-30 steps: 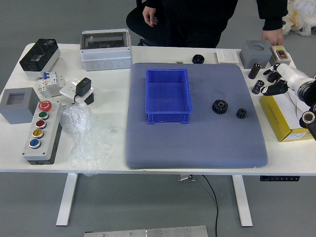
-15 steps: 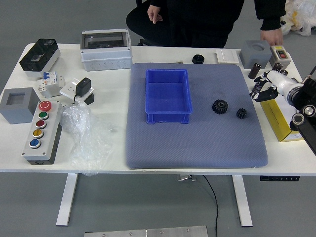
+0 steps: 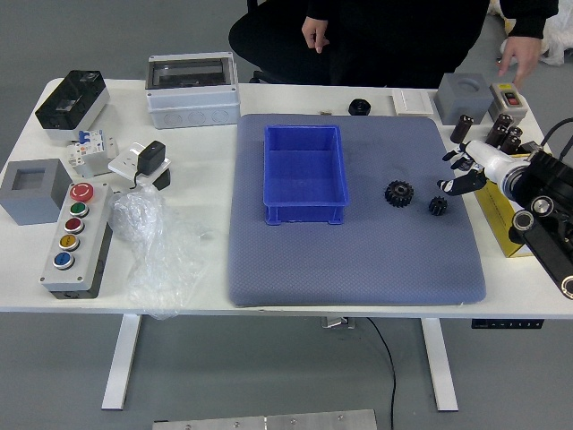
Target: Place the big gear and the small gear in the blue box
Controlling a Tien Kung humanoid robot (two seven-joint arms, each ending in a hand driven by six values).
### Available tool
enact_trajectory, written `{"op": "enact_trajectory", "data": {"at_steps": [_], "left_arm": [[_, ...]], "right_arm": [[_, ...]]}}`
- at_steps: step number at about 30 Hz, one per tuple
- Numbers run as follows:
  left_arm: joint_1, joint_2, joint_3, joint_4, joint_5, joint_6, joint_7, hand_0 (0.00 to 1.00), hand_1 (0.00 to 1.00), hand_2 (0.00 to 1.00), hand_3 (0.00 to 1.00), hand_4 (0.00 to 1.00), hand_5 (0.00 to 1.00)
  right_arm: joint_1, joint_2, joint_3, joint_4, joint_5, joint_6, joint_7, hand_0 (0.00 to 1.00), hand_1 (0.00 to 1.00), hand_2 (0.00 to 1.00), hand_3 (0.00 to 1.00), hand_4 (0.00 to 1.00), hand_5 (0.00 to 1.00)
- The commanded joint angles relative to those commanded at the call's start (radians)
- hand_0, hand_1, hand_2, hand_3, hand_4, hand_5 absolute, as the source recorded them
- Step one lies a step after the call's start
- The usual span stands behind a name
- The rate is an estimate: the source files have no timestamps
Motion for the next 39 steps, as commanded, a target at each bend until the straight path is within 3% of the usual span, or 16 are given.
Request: {"op": "enact_trajectory", "data": {"at_steps": [39], "left_arm": [[-0.001, -0.007, 0.001, 0.0, 0.0, 0.0, 0.0, 0.874, 0.855, 0.848, 0.826, 0.619, 0.364]], "right_arm": [[0.021, 0.007, -0.034, -0.139, 0.093, 0.024, 0.059, 0.491, 0.513, 0.72, 0.73, 0.679, 0.177]]}}
